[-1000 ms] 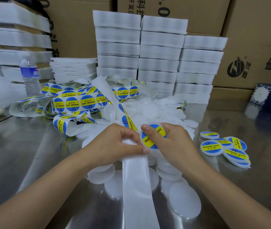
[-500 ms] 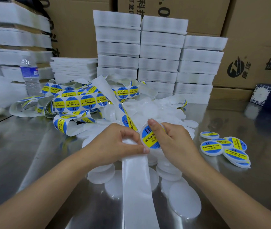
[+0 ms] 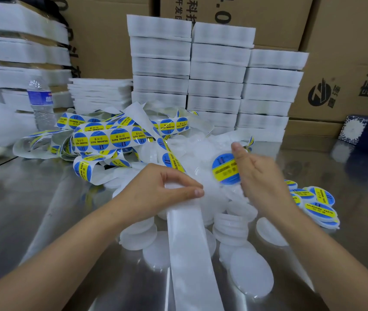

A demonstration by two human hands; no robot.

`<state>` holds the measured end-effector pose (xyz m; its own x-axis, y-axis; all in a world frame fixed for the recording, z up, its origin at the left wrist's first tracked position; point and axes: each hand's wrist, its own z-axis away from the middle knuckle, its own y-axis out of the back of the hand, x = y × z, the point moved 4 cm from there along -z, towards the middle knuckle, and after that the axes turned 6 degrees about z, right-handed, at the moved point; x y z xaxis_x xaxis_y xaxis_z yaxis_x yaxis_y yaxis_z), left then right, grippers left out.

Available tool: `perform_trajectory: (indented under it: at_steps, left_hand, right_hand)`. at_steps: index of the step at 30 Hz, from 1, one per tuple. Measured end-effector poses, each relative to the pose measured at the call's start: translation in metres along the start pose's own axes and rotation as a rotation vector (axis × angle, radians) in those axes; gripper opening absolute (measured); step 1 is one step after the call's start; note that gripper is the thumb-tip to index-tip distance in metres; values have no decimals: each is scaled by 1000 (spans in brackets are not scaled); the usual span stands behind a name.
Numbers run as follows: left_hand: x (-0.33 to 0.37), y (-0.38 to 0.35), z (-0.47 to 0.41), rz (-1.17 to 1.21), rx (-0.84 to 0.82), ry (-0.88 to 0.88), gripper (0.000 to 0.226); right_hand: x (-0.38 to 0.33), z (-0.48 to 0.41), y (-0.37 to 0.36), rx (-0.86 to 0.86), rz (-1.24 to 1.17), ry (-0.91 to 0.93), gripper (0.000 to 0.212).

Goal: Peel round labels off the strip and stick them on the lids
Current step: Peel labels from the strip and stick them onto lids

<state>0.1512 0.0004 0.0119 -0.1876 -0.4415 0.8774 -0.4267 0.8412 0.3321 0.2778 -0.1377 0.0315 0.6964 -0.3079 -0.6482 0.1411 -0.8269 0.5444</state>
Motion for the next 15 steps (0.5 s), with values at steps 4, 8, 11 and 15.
perform_trajectory:
  at_steps: [4, 8, 11, 15]
  left_hand:
    - [-2, 1, -2, -11, 43, 18, 17]
    - [-6, 3, -2, 10, 81, 30, 28]
    - [-7, 6, -3, 52, 112, 31, 47]
    - [-7, 7, -4, -29, 136, 30, 60]
  right_hand:
    - [36, -23, 40, 182, 441, -64, 50]
    - [86, -34, 66, 170, 657, -308, 37]
    - [114, -38, 74, 71, 824, -502, 35]
    - [134, -34, 84, 20, 874, -728, 45]
